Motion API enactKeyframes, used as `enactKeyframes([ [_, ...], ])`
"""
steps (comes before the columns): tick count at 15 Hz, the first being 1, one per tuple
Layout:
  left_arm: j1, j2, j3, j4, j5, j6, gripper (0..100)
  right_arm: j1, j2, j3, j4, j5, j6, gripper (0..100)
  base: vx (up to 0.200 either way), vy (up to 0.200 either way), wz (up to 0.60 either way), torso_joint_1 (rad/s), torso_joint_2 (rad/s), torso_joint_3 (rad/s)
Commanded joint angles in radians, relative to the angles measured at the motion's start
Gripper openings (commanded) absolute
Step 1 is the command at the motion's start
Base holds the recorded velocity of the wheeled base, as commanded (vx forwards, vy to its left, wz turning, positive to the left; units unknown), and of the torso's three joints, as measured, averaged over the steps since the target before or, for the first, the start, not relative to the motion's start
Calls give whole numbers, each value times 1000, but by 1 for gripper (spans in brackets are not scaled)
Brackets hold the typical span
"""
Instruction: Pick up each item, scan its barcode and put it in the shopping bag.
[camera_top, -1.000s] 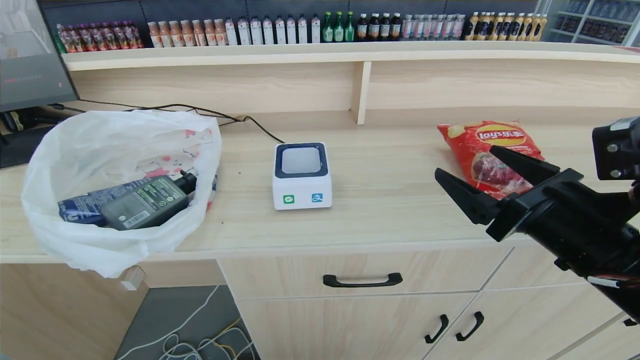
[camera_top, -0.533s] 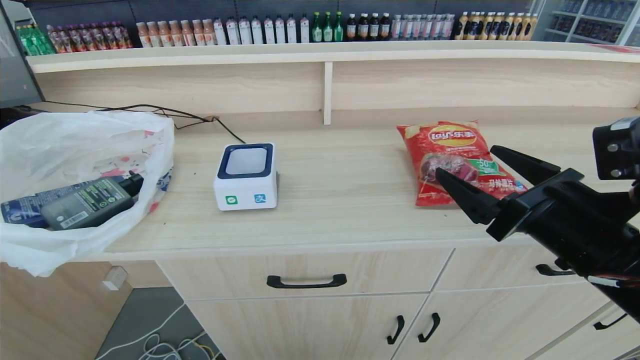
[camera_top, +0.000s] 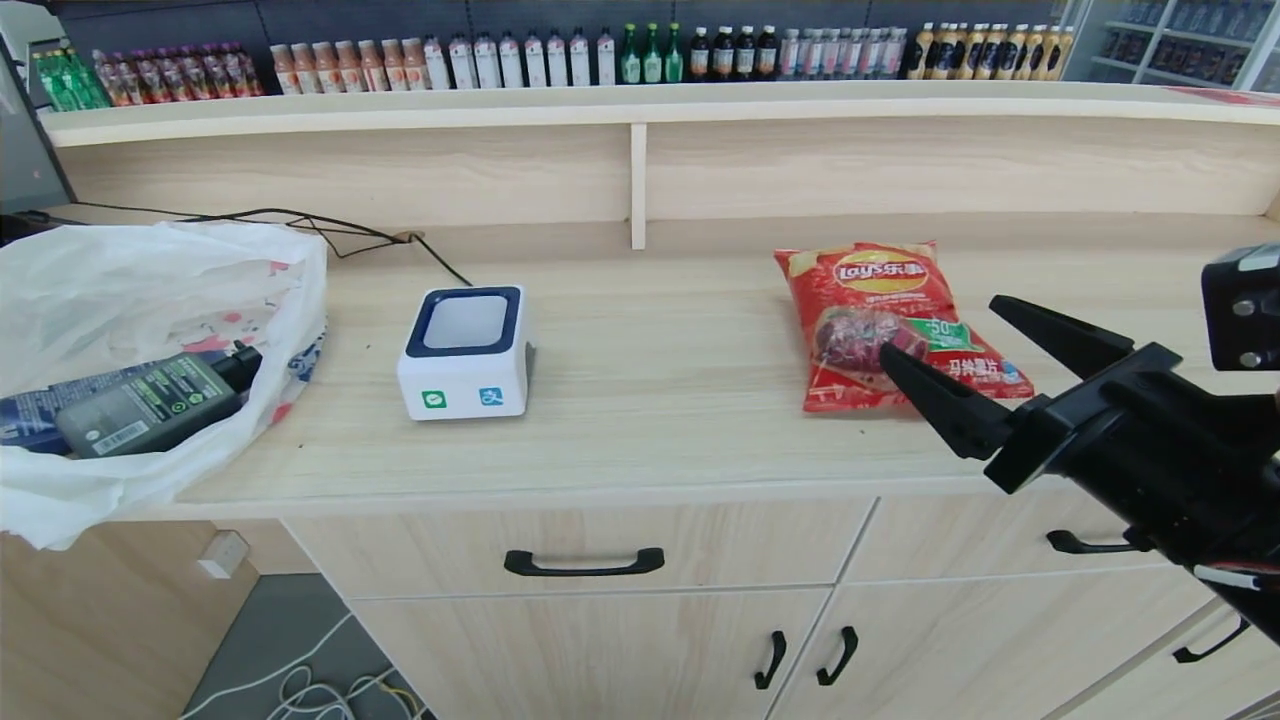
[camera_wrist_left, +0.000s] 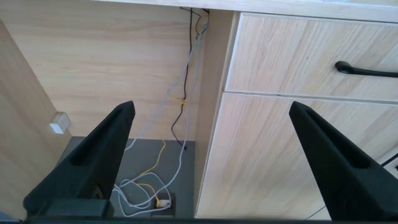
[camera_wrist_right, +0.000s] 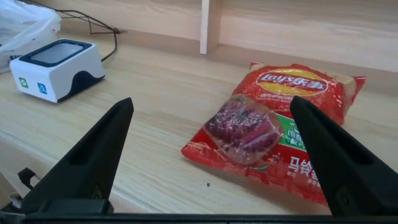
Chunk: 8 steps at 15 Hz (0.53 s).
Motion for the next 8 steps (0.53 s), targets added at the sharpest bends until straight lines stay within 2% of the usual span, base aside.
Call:
enactKeyframes([
  [1,0,0,0,0,0,-1,100,0,-19,6,-1,-1,-1,100,0,0,0,0,0,0],
  [3,-2,0,0,0,0,-1,100,-7,-25,-11,-1,-4,-2,100,0,0,0,0,0,0],
  [5,0,0,0,0,0,-1,100,-52,-25,-47,-4,-4,-2,100,0,0,0,0,0,0],
  [8,0,0,0,0,0,-1,100,-58,-26,-116,-10,-21,1,100,0,0,0,0,0,0],
])
